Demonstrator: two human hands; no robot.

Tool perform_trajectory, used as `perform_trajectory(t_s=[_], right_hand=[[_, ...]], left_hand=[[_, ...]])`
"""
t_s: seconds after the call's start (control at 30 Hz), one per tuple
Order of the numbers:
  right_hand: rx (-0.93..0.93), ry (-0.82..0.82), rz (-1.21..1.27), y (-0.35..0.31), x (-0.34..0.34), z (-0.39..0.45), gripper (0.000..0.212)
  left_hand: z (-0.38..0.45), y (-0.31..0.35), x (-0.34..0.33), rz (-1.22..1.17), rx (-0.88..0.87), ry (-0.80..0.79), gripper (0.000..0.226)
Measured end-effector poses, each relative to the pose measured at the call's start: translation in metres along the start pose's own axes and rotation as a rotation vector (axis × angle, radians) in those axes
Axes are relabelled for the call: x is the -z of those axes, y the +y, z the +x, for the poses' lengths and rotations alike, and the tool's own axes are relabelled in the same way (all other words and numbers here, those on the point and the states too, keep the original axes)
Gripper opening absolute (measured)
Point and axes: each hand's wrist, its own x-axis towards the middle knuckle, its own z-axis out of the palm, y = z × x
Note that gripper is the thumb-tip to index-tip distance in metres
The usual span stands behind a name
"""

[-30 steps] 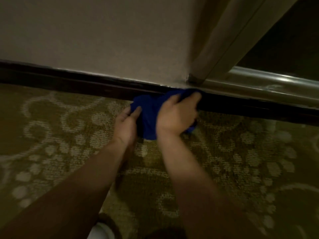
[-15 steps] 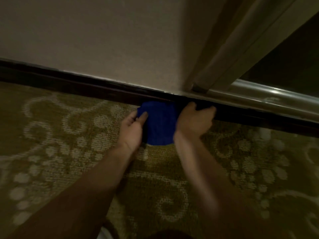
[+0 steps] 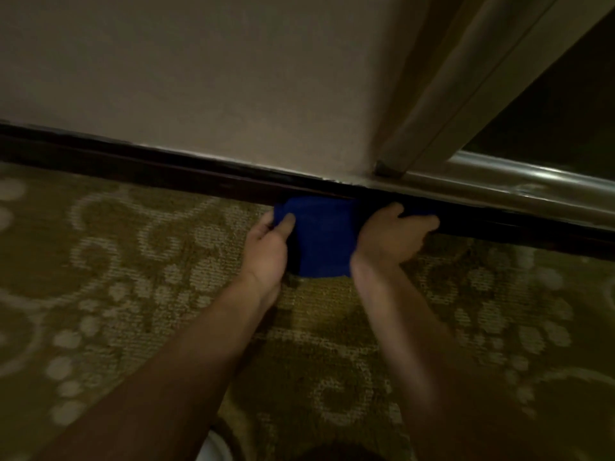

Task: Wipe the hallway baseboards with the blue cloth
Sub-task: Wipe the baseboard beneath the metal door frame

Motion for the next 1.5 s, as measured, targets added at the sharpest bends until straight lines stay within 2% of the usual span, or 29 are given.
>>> perform_trajectory(t_s=[0.07, 0.13, 0.2, 0.23, 0.33, 0.4, 0.5, 0.57, 0.63, 0.7, 0.77, 0.8, 0.83, 0.9, 0.93, 0.97, 1.03, 1.1, 1.17, 1.23, 1.3, 1.33, 1.37, 1.5], right_hand=[[-0.001, -0.146, 0.017, 0.002, -0.013, -0.022, 0.036], [-0.038, -0.391, 0.081, 0.009, -0.021, -0.035, 0.037], [-0.113, -0.579, 0.166, 0.014, -0.021, -0.036, 0.026], [-0.134, -0.608, 0.195, 0.013, -0.018, -0.035, 0.021], [-0.138, -0.492, 0.268, 0.001, 0.003, -0.018, 0.014], [-0.149, -0.359, 0.348, -0.004, 0.022, 0.0, 0.018], [-0.147, -0.162, 0.478, -0.007, 0.039, 0.019, 0.023], [-0.1, -0.12, 0.425, -0.002, 0.027, 0.018, 0.028], [-0.079, -0.186, 0.327, 0.0, 0.005, -0.001, 0.048], [-0.108, -0.399, 0.238, 0.004, -0.014, -0.026, 0.059], [-0.083, -0.558, 0.196, 0.01, -0.018, -0.033, 0.039], [-0.067, -0.587, 0.199, 0.012, -0.013, -0.029, 0.029], [-0.068, -0.598, 0.208, 0.011, -0.004, -0.021, 0.029], [-0.145, -0.52, 0.257, 0.01, 0.022, 0.003, 0.055], [-0.197, -0.441, 0.316, 0.011, 0.037, 0.018, 0.066], [-0.222, -0.36, 0.406, 0.011, 0.051, 0.031, 0.069], [-0.224, -0.287, 0.541, 0.011, 0.063, 0.049, 0.065], [-0.218, -0.263, 0.508, 0.018, 0.049, 0.049, 0.061], [-0.195, -0.28, 0.395, 0.024, 0.018, 0.033, 0.059], [-0.191, -0.428, 0.279, 0.03, -0.009, 0.009, 0.055], [-0.237, -0.555, 0.209, 0.031, -0.021, -0.003, 0.031], [-0.266, -0.572, 0.205, 0.03, -0.02, -0.003, 0.018], [-0.282, -0.561, 0.231, 0.028, -0.015, 0.001, 0.014], [-0.288, -0.388, 0.347, 0.01, 0.028, 0.028, 0.025]], left_hand=[[0.002, 0.015, 0.009, -0.146, -0.051, 0.178, 0.026], [0.006, 0.037, 0.023, -0.22, -0.15, 0.336, 0.035], [0.003, 0.056, 0.034, -0.149, -0.246, 0.391, 0.044], [0.0, 0.064, 0.034, -0.09, -0.277, 0.381, 0.041], [-0.003, 0.06, 0.001, 0.117, -0.372, 0.349, 0.02], [-0.009, 0.04, -0.03, 0.287, -0.431, 0.362, 0.024], [-0.015, 0.009, -0.059, 0.395, -0.485, 0.229, 0.012], [-0.015, 0.004, -0.053, 0.398, -0.448, 0.164, 0.011], [-0.006, 0.012, -0.029, 0.357, -0.448, 0.287, 0.021], [0.006, 0.025, -0.005, 0.281, -0.452, 0.447, 0.018], [0.006, 0.028, -0.002, 0.23, -0.445, 0.471, 0.01], [0.002, 0.024, -0.009, 0.222, -0.424, 0.455, 0.01], [-0.001, 0.016, -0.017, 0.214, -0.381, 0.428, 0.011], [-0.005, 0.003, -0.029, 0.157, -0.216, 0.285, 0.016], [-0.005, -0.002, -0.033, 0.068, -0.096, 0.16, 0.02], [-0.007, -0.003, -0.036, -0.011, 0.007, 0.027, 0.024], [-0.011, 0.001, -0.04, -0.034, 0.071, -0.136, 0.03], [-0.01, 0.005, -0.036, 0.0, 0.024, -0.113, 0.027], [-0.004, 0.01, -0.023, -0.039, -0.022, 0.048, 0.023], [0.001, 0.015, -0.001, -0.174, -0.036, 0.243, 0.031], [0.0, 0.017, 0.013, -0.191, -0.064, 0.339, 0.031], [0.001, 0.018, 0.014, -0.142, -0.07, 0.336, 0.027], [0.001, 0.019, 0.012, -0.094, -0.063, 0.305, 0.025], [-0.017, 0.031, -0.013, -0.087, -0.002, 0.099, 0.028]])
